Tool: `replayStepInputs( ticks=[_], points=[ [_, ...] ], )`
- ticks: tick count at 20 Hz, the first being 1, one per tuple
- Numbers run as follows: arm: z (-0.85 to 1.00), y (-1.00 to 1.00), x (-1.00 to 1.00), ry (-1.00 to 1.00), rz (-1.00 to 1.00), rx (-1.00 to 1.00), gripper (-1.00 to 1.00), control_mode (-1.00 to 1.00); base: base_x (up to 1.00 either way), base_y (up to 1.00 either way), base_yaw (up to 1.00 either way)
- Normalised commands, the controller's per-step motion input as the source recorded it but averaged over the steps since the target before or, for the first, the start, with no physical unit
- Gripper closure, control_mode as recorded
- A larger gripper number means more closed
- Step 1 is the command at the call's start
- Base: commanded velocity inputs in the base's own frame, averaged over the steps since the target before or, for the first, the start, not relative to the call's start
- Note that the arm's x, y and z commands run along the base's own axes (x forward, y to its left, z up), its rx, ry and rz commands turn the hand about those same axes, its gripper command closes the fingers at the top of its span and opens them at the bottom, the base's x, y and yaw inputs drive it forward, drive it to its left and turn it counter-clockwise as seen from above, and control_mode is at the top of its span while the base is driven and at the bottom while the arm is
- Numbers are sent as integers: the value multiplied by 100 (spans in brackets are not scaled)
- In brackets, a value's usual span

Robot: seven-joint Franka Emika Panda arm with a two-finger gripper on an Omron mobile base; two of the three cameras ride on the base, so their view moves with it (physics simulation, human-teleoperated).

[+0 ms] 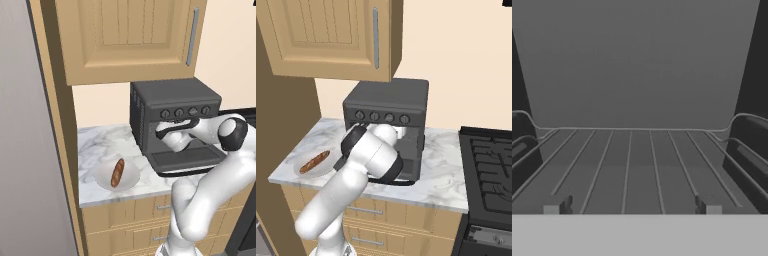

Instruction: Pull the toaster oven rack outwards. Pick up the baguette from the plate and place it on the toaster oven rack. Close the toaster oven door fully and set the temperature to the lowest setting.

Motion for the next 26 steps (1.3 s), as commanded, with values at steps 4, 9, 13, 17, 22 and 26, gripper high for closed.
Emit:
replayStepInputs(
  ticks=[4,9,13,17,22,26],
  points=[
    [-100,0,-67,89,-17,-3,-100,-100,0,0,0],
    [-86,0,-96,98,-18,-6,-100,-100,0,0,0],
    [-62,0,-100,100,-11,-3,-100,-100,0,0,0],
    [-49,-1,-100,97,-1,0,-100,-100,0,0,0],
    [-84,-27,-100,71,14,8,-100,-100,0,0,0],
    [-96,-46,-100,62,31,12,-100,-100,0,0,0]
  ],
)
